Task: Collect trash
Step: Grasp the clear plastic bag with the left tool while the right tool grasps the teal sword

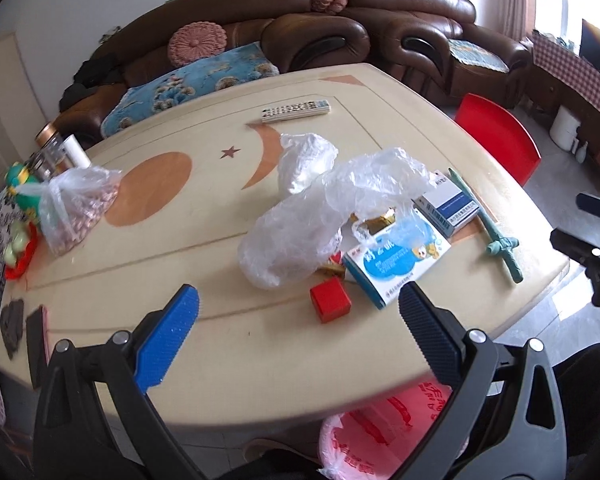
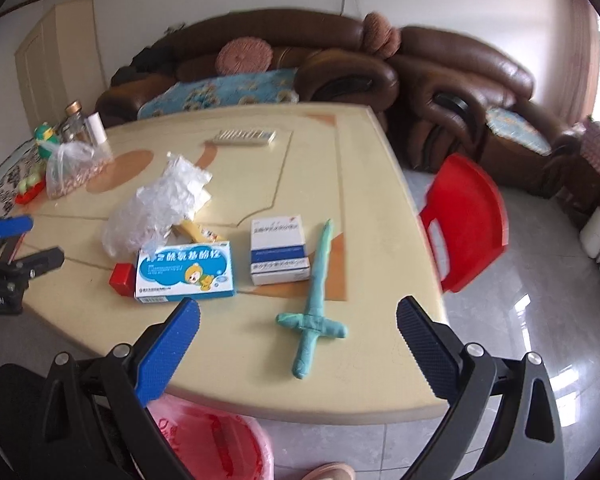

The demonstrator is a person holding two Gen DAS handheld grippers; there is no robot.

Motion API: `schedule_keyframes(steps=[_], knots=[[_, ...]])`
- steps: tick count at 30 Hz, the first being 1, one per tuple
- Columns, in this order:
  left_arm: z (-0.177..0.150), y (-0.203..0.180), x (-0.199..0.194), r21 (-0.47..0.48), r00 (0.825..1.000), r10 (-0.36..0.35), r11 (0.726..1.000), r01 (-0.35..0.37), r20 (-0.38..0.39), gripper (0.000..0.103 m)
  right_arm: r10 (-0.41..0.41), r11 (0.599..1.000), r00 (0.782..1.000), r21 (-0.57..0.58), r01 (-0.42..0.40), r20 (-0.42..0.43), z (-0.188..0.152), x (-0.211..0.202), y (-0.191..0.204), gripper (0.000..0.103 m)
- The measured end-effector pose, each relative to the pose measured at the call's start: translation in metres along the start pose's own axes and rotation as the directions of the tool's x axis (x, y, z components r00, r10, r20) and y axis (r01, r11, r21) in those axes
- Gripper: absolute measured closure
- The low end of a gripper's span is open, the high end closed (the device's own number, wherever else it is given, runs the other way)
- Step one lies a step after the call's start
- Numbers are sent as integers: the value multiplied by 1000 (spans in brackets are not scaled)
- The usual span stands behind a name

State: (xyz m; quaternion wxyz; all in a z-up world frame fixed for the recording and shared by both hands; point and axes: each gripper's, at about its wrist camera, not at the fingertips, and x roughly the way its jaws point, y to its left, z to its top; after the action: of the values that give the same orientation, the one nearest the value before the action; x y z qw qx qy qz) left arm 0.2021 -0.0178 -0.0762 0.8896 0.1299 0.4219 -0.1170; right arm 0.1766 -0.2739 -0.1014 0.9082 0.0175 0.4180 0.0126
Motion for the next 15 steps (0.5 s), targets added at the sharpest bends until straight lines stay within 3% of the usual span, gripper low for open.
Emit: schedule_keyframes(steps=[5,10,15], knots=[[19,2,26,74,999,-2,997,5,-34,5,77,997,995,12,-77,-62,12,28,-10,6],[34,1,50,144,997,-46,988,55,-61,5,78,997,985,5,-79,-155,30,57,-20,6],[42,-4,71,218,993,-67,972,87,-96,5,96,995,960,5,-98,-261,37,88,-25,6]])
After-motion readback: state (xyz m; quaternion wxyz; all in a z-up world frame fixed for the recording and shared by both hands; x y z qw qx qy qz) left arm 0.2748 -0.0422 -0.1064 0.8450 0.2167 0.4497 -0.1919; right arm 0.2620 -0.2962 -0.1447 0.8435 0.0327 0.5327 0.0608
